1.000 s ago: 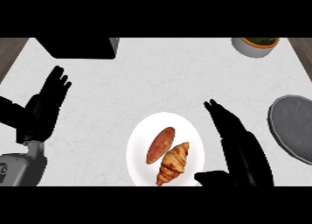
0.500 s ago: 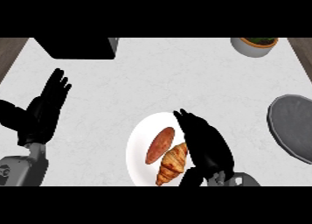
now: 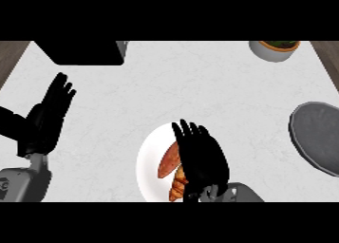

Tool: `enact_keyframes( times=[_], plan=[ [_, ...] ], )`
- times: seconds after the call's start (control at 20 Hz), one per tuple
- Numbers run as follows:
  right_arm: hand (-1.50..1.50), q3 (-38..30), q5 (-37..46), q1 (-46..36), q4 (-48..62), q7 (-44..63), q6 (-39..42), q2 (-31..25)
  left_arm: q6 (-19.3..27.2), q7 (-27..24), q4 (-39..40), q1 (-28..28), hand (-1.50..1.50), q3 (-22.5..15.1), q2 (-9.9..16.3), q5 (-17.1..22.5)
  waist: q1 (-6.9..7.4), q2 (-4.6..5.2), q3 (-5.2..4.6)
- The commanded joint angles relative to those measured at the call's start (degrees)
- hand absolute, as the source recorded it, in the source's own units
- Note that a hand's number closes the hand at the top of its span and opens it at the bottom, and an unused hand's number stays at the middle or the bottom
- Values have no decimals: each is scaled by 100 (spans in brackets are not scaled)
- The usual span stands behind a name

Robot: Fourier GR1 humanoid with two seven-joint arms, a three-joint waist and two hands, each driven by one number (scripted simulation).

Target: Pick the sweet potato from the plate and place it in the pan

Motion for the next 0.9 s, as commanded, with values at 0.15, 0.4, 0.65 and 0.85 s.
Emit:
enact_keyframes(
  times=[0.15,0.4,0.65,0.85],
  plan=[
    [-150,523,180,-254,326,1056,-44,238,-132,-196,-33,225,0,-13,-128,-114,9,4,3],
    [-150,741,-439,-1038,858,1479,-362,241,-76,123,-129,9,0,-17,-193,-160,59,5,3],
    [-150,548,-424,-1116,1407,1485,-336,242,53,125,-145,-6,0,-19,-250,-311,47,6,3],
    [-150,302,-383,-1042,1604,1229,-291,242,-78,-2,107,-43,0,176,-267,-225,-16,8,3]
  ],
)
